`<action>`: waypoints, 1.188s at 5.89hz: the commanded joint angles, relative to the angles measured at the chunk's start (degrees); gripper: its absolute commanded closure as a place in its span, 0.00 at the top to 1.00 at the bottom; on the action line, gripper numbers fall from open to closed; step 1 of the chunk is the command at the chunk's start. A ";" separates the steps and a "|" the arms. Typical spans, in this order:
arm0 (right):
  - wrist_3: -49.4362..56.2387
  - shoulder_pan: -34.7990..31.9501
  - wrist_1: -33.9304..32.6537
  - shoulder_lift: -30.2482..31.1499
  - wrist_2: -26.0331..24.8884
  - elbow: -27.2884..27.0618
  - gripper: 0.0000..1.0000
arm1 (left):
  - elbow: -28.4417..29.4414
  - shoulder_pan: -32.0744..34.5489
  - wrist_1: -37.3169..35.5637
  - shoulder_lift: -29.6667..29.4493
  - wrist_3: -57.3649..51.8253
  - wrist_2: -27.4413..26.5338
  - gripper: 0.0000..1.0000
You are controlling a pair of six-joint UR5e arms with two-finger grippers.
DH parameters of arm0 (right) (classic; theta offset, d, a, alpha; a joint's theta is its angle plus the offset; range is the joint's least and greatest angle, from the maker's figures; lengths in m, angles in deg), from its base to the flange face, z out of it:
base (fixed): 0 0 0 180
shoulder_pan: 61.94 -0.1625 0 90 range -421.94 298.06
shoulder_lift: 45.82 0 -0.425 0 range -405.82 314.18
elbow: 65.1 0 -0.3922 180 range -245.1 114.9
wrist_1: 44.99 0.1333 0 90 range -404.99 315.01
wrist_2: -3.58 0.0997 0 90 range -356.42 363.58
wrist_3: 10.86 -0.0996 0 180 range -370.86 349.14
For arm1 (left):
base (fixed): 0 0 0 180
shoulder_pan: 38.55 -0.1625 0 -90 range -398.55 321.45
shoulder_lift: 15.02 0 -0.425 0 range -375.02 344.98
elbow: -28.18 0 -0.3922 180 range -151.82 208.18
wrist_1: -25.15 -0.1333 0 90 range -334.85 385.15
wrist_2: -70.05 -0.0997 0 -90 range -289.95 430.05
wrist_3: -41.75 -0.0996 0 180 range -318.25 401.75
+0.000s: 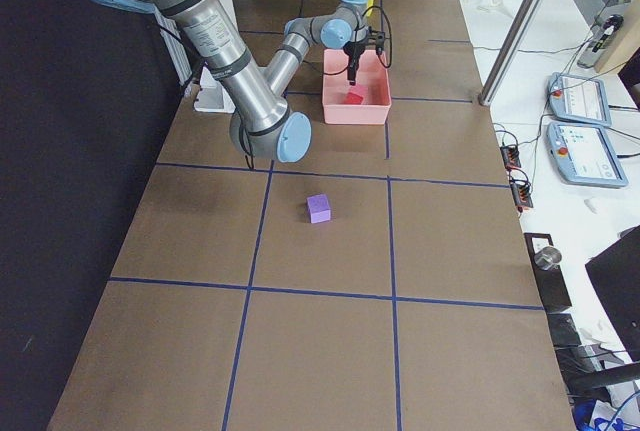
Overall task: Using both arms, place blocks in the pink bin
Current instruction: 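Carry the pink-red cube into the pink bin and release it, then grasp the yellow-green cube with the left gripper while the right gripper withdraws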
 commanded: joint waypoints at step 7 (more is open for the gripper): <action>32.65 -18.45 -11.70 10.83 13.79 -11.22 1.00 | 21.48 -19.34 25.59 -9.41 25.72 -3.91 1.00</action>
